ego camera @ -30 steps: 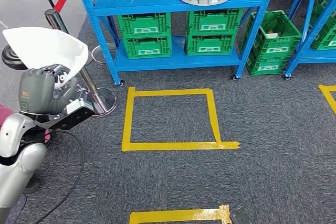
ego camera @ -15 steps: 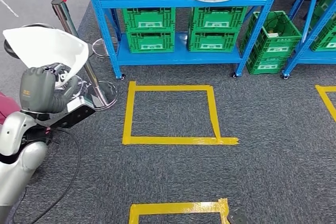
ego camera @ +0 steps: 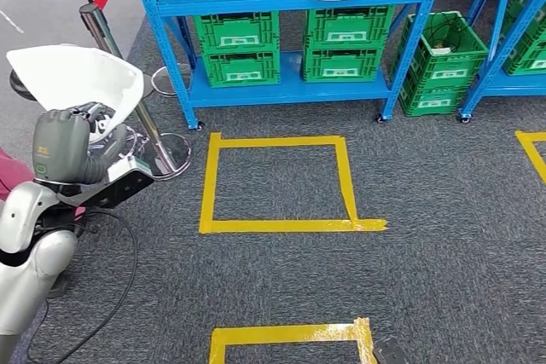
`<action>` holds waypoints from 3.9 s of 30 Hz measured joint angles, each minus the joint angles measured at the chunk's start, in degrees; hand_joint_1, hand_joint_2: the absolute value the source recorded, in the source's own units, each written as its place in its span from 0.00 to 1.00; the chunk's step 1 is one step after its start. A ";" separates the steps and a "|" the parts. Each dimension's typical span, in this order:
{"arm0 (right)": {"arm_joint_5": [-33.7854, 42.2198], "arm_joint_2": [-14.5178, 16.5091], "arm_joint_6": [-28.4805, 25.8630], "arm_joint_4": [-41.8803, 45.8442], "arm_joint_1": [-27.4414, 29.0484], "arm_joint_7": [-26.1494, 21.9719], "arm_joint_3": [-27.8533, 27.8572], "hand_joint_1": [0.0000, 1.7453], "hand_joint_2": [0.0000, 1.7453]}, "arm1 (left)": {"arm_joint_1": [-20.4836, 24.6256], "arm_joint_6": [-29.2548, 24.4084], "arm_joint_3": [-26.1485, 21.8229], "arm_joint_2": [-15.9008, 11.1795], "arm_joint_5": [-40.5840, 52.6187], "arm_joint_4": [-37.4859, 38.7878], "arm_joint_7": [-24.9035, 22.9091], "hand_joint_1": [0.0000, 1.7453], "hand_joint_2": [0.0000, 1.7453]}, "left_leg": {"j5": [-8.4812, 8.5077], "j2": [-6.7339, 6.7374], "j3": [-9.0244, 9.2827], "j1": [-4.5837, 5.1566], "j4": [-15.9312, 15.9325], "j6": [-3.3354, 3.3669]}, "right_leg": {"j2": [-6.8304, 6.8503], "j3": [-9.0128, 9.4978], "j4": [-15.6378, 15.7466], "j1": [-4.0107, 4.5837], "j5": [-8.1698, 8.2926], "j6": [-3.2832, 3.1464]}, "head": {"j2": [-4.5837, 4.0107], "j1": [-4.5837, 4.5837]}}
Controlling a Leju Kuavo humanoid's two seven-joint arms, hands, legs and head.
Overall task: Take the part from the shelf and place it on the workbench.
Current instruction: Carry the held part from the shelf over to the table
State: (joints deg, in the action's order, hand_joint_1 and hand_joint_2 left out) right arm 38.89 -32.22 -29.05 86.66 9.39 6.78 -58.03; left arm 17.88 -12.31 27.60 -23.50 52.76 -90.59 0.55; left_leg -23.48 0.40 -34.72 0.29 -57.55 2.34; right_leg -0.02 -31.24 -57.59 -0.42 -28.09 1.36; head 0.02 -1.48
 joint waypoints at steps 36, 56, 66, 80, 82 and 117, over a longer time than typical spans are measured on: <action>-1.25 1.56 -2.09 -1.84 -0.56 1.98 -0.39 0.00 0.00 | -1.75 -3.06 -1.79 -0.28 0.44 1.15 2.32 0.99 1.00 | 2.04 -3.91 -1.67 -2.39 0.83 -2.71 | -2.46 -0.42 -2.03 -2.61 -1.70 3.90 | 0.01 0.30; -1.17 2.23 -3.52 -2.13 -0.30 2.05 -0.89 0.00 0.00 | -0.86 -3.43 -1.84 0.04 0.50 2.52 3.02 0.99 1.00 | -2.04 3.05 -0.61 0.69 -1.96 -0.55 | 7.53 0.14 -1.70 -0.24 -2.13 0.89 | 0.01 -0.64; -0.19 2.23 -3.48 -2.33 -0.09 1.68 -1.11 0.00 0.00 | -0.55 -4.09 -1.74 0.46 0.33 3.14 3.43 0.99 1.00 | -1.41 -4.90 -0.56 0.52 -1.60 0.30 | -2.43 -4.52 -7.23 -0.39 -1.39 0.65 | 0.01 -0.28; 0.63 1.47 -6.50 -0.51 1.92 0.50 -1.26 0.00 0.00 | -0.78 -3.82 -1.38 0.87 0.82 2.68 1.40 0.99 1.00 | -3.82 -0.01 -6.15 -1.49 -11.89 -4.09 | 3.75 0.61 -0.22 -1.09 -0.81 -0.38 | 0.01 -1.20; 0.73 1.41 -6.63 -0.25 1.93 0.49 -1.26 0.00 0.00 | -0.69 -3.80 -1.35 0.89 0.85 2.45 1.28 0.99 1.00 | -1.40 2.41 -2.29 -1.10 -4.63 -3.81 | 5.03 1.13 -0.23 -0.99 -1.31 0.32 | 0.01 -1.28; 10.08 -3.17 -8.69 1.36 -1.25 -6.47 -8.66 0.00 0.00 | 1.45 -4.09 1.16 3.28 0.15 1.64 -0.82 0.99 1.00 | -1.69 3.57 -1.37 0.33 -1.79 -0.77 | 8.08 1.08 -0.01 0.18 -1.67 1.14 | 0.01 -1.46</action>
State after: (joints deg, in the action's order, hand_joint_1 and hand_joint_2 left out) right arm 48.98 -35.39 -37.75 88.02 8.14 0.31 -66.69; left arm 19.33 -16.39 28.76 -20.21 52.92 -88.95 -0.27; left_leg -25.16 3.98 -36.09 0.62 -59.34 1.57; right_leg 8.06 -30.16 -57.60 -0.24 -29.76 2.50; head 0.02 -2.93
